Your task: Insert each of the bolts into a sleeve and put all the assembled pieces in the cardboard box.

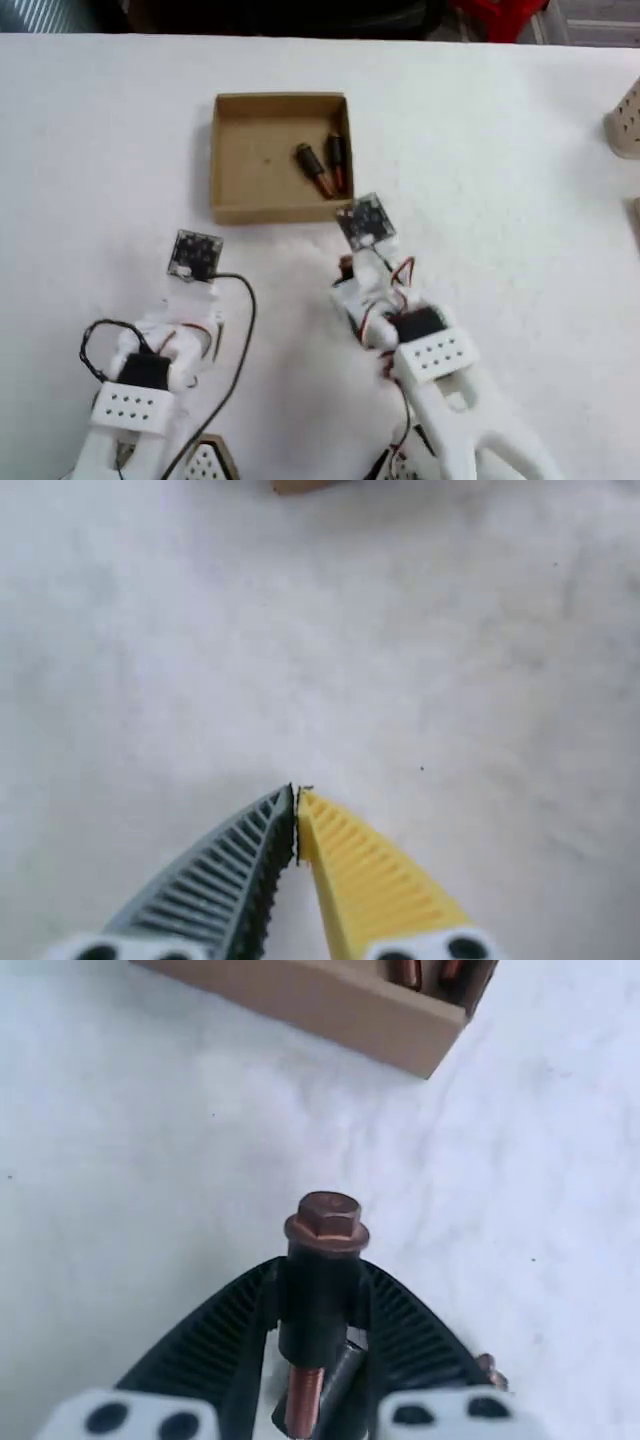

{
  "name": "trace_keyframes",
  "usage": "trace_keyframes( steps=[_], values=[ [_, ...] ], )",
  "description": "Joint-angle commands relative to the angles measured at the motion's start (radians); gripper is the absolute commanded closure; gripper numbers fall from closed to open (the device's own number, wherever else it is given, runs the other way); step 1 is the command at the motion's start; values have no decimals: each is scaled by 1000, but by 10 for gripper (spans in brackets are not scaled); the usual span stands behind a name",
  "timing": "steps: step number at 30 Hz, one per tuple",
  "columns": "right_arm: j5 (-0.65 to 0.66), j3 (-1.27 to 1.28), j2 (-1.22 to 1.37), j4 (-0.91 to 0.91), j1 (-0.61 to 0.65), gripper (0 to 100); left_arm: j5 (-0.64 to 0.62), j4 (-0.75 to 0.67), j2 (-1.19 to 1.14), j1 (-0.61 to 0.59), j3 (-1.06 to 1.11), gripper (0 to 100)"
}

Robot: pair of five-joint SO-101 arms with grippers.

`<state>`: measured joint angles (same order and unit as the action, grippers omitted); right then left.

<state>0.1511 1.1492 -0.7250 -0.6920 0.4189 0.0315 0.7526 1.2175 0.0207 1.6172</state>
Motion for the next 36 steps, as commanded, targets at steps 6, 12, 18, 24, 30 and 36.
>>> trace_keyframes(
  steps=[6,12,18,24,30,36],
  values=[
    [26,-391,255,-197,-10,981,6,-28,5,-8,-8,968],
    [-11,-655,412,-288,-10,981,6,-29,5,-8,-8,968],
    [-9,-947,564,-363,-8,981,6,-29,5,-8,-8,967],
    [-5,-1226,769,-421,-10,981,6,-29,5,-8,-8,966],
    [-3,-1516,1012,-473,-12,981,6,-29,5,-8,-8,966],
    [-3,-1818,1265,-541,-33,981,6,-29,5,-8,-8,966]
  ],
)
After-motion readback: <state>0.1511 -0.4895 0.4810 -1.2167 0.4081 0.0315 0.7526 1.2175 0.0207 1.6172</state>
